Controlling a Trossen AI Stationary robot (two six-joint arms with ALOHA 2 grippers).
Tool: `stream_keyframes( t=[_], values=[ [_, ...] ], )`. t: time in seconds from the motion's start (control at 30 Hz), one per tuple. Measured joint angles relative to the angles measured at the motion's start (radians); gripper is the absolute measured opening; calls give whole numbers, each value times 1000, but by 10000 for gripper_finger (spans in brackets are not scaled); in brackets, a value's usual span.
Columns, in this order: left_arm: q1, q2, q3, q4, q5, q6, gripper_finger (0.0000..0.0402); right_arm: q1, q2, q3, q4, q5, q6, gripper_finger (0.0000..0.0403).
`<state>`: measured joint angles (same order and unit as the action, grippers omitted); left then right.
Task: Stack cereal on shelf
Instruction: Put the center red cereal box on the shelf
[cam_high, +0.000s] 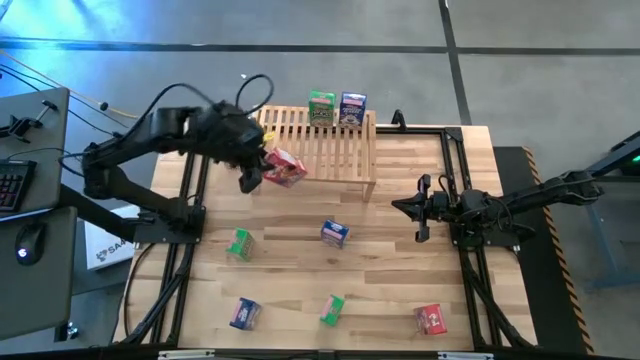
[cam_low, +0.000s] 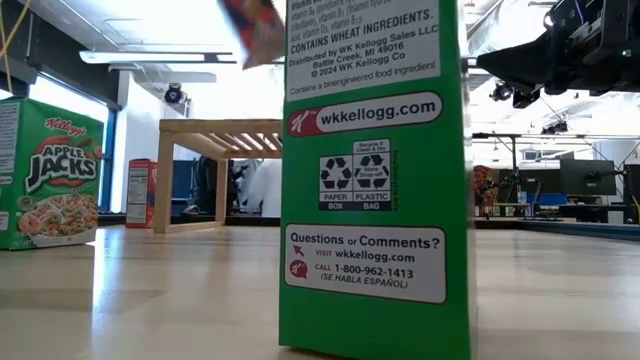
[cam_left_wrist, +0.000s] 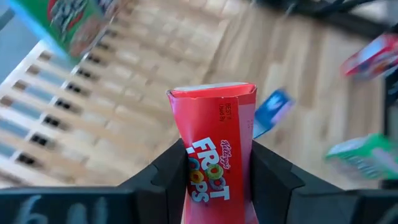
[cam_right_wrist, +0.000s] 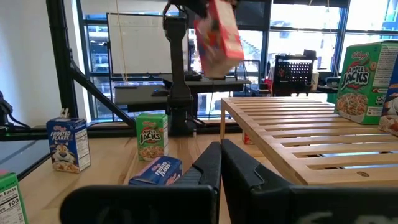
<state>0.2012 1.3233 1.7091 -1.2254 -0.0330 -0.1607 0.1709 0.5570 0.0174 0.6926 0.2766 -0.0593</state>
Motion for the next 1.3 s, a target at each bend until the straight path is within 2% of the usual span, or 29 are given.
stream_keyframes(
  t=[0.13,0.33,0.67,1.0,1.13,1.3],
  values=[
    [88,61,8,-65,31,114,126,0,0,0,0,0,0,0],
    [179,135,8,-76,47,281,126,0,0,0,0,0,0,0],
    [272,208,25,20,-89,513,126,0,0,0,0,0,0,0],
    [334,332,150,24,-142,633,126,0,0,0,0,0,0,0],
    [350,378,183,26,-197,666,127,0,0,0,0,0,0,0],
    [346,393,199,21,-235,681,150,0,0,0,0,0,0,0]
  ],
)
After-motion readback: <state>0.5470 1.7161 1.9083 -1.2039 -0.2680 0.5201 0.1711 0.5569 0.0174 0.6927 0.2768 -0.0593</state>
